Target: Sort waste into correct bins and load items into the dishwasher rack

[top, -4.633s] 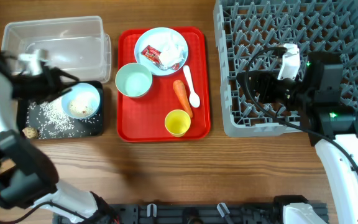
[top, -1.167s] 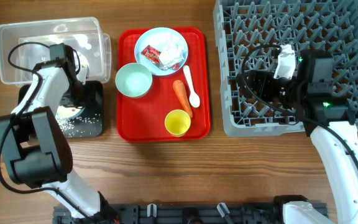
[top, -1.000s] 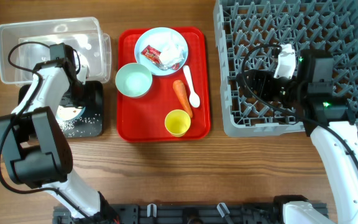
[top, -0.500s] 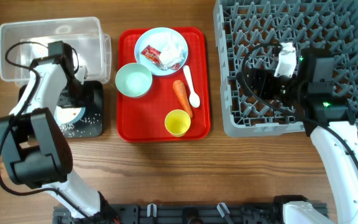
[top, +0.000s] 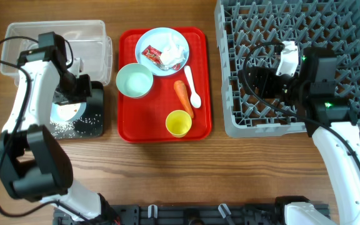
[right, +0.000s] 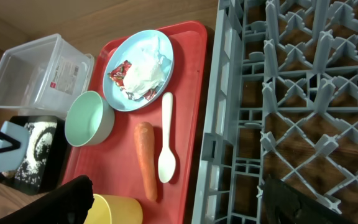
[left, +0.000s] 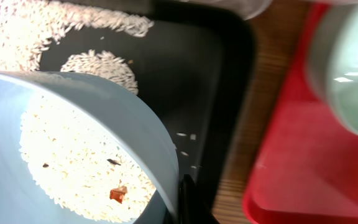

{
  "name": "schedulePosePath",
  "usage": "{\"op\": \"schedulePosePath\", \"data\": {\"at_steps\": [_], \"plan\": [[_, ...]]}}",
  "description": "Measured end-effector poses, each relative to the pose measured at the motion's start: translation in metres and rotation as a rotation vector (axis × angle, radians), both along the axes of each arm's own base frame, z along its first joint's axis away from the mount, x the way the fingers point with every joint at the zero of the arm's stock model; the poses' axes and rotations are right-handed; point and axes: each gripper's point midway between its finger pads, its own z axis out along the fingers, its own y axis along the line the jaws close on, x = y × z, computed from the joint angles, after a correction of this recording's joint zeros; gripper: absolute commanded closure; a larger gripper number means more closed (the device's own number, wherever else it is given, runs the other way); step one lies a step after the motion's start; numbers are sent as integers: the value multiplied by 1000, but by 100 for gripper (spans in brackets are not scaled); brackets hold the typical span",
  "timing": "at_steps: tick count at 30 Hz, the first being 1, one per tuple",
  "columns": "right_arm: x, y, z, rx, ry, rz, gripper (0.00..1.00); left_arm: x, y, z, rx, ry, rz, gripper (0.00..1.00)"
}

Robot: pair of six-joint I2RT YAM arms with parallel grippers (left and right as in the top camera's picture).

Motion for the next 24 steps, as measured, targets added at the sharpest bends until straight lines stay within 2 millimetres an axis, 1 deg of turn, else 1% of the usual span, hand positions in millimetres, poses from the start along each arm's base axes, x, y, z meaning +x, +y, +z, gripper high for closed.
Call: {"op": "schedulePosePath", "data": {"at_steps": [3, 5, 7, 9, 11, 13, 18, 19, 24], "plan": [[0, 0, 0, 0, 0, 0, 10, 1, -9, 15, -77, -53, 10, 96], [0, 0, 0, 0, 0, 0, 10, 3, -15, 26, -160, -96, 22, 96], [0, 0, 0, 0, 0, 0, 10, 6, -18, 37, -273, -149, 37, 96], [0, 0, 0, 0, 0, 0, 10, 7, -16, 47, -381, -200, 53, 96], [0, 0, 0, 0, 1, 0, 10, 8, -8, 56, -468, -253, 77, 96], [0, 0, 0, 0, 1, 0, 11, 9, 4, 66, -543, -316, 108, 96], [0, 0, 0, 0, 1, 0, 10, 6, 26, 81, -698, -449, 170, 96], [0, 0, 0, 0, 2, 0, 11, 4, 35, 84, -748, -506, 191, 96], [0, 0, 0, 3, 3, -2, 11, 2, 49, 85, -827, -605, 222, 96]]}}
